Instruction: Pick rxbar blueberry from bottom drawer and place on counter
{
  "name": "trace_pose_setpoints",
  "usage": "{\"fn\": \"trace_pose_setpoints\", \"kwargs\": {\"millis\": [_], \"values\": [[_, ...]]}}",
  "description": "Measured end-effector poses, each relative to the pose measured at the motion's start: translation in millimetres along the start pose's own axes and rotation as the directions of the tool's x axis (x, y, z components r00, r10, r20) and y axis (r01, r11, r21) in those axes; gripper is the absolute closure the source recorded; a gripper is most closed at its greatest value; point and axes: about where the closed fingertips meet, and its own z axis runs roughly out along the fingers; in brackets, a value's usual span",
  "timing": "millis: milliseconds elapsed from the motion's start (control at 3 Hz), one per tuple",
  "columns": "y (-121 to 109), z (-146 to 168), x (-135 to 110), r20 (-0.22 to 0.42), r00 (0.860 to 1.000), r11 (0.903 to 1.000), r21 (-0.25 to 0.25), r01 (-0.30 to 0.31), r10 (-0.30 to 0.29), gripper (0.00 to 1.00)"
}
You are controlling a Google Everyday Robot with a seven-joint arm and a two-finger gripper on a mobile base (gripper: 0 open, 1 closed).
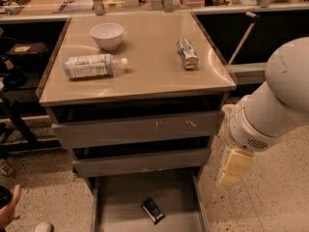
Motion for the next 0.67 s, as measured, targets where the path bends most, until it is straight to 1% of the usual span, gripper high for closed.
{"fn": "trace_pose_setpoints", "kwargs": {"millis": [333,667], "values": [[11.7,44.1,3.8,0.001,0.998,0.9974,-0.040,-0.060,0.060,0.00],[22.5,109.1,12.4,-0.023,0.989,0.9854,-0.086,-0.147,0.145,0.00]]}}
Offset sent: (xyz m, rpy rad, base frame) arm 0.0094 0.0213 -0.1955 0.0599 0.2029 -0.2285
